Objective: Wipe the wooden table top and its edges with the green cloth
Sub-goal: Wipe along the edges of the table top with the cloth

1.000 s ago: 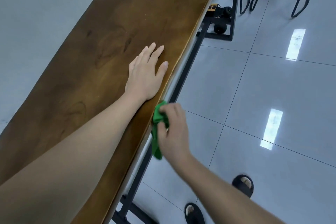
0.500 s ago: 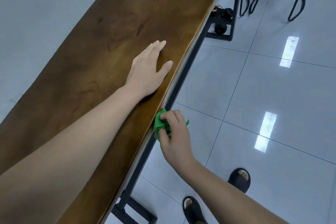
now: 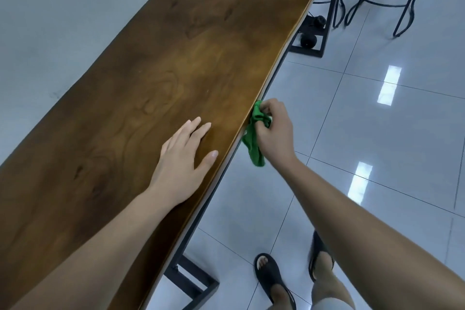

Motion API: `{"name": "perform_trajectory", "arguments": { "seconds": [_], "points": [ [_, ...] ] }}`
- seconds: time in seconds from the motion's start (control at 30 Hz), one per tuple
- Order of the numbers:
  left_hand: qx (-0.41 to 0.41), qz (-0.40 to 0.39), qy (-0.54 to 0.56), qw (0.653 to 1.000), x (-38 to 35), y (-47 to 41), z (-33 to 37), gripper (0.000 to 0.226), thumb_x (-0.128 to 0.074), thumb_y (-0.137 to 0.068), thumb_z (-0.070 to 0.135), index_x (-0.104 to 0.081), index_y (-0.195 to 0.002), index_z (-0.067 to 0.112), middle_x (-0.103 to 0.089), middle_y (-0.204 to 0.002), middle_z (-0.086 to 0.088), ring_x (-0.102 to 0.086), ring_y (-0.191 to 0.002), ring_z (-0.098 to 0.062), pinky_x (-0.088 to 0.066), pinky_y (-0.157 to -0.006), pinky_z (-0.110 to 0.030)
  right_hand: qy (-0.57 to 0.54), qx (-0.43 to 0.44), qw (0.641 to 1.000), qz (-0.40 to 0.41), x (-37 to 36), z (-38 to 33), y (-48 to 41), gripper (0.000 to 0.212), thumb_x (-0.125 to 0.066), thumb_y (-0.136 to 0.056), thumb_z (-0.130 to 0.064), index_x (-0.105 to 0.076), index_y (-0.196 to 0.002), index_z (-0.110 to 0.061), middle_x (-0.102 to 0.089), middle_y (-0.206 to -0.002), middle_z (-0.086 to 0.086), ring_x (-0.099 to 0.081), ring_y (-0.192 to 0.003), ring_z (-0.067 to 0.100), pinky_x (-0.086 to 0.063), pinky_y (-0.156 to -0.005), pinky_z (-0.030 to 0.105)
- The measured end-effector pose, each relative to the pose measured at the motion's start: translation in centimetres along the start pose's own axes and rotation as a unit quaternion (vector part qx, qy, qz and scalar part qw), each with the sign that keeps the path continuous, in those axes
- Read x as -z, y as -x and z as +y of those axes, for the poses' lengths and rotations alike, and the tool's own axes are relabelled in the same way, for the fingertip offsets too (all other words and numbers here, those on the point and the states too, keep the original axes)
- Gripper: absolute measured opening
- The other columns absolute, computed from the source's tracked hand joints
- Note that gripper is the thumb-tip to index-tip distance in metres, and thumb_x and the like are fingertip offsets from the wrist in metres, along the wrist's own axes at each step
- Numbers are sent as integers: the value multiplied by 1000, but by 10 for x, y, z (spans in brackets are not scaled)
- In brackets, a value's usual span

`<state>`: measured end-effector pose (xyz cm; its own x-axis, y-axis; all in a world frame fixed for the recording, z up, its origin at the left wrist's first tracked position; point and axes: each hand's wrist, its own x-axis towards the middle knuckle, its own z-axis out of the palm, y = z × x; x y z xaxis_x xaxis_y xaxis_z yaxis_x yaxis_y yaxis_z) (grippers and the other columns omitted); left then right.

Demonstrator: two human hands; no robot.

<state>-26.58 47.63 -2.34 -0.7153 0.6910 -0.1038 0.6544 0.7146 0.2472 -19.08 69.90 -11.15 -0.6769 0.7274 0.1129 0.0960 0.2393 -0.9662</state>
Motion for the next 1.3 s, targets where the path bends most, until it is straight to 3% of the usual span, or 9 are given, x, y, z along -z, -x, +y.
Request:
{"name": "perform_trajectory", "arguments": {
  "seconds": [0.3,0.5,0.7,0.83,0.9,1.0,1.07,1.13,1.3],
  "points": [
    [-8,9,-29,1000,-11,76,-27,73,-18,-108,75,-23,-174,42,-13,-183,15,-6,-170,-11,-14,-137,-56,32,5,999,-13,5,2,-2,35,-54,-89,5,-58,-105,-25,-61,-111,1,-59,-98,2,-41,-75,11],
    [-8,32,-38,999,-11,81,-22,71,-18,-110,70,-29,-173,39,-20,-183,12,-11,-170,-12,-20,-135,-57,46,18,999,-17,8,3,-2,30,-53,-91,3,-59,-107,-22,-62,-111,4,-60,-95,11,-54,-79,34],
    [-7,38,-59,997,-11,83,-19,74,-11,-108,73,-26,-173,41,-18,-183,13,-11,-170,-12,-20,-136,-56,37,-3,999,-5,8,-1,1,29,-53,-93,0,-62,-111,-20,-65,-112,4,-64,-100,23,-58,-86,45],
    [-5,45,-59,997,-12,83,-18,78,-6,-106,76,-26,-172,42,-19,-183,13,-13,-170,-13,-21,-135,-56,30,-24,999,3,3,-5,6,30,-53,-92,0,-63,-113,-20,-66,-113,7,-65,-101,22,-58,-87,43],
    [-4,49,-56,997,-11,83,-18,84,-2,-103,80,-27,-172,42,-20,-183,12,-14,-170,-14,-21,-135,-56,27,-22,999,14,-3,-11,19,32,-53,-90,2,-63,-113,-18,-66,-114,7,-62,-99,15,-56,-82,33],
    [-8,51,-52,997,-12,82,-19,83,-2,-103,80,-27,-172,42,-20,-183,12,-14,-170,-14,-21,-135,-55,14,7,1000,27,-20,-23,68,36,-53,-86,5,-62,-113,-17,-64,-116,5,-61,-98,12,-50,-77,17],
    [-15,53,-57,997,-15,82,-23,73,-13,-109,74,-27,-173,41,-20,-183,11,-14,-170,-15,-21,-135,-54,15,40,999,19,-36,-27,119,36,-56,-85,7,-60,-109,-19,-61,-114,1,-61,-102,22,-55,-87,35],
    [-23,60,-56,996,-18,83,-27,64,-25,-114,64,-28,-173,40,-21,-183,10,-14,-170,-15,-21,-135,-53,6,59,998,-8,-54,-29,181,37,-61,-85,10,-62,-109,-17,-58,-113,-2,-58,-104,26,-52,-90,42],
    [-26,58,-52,997,-19,84,-28,65,-22,-113,63,-28,-173,39,-20,-183,8,-13,-170,-17,-17,-136,-55,-36,50,992,-110,-93,-45,338,42,-64,-88,11,-64,-117,-18,-54,-119,-13,-52,-113,17,-45,-93,23]
  ]
}}
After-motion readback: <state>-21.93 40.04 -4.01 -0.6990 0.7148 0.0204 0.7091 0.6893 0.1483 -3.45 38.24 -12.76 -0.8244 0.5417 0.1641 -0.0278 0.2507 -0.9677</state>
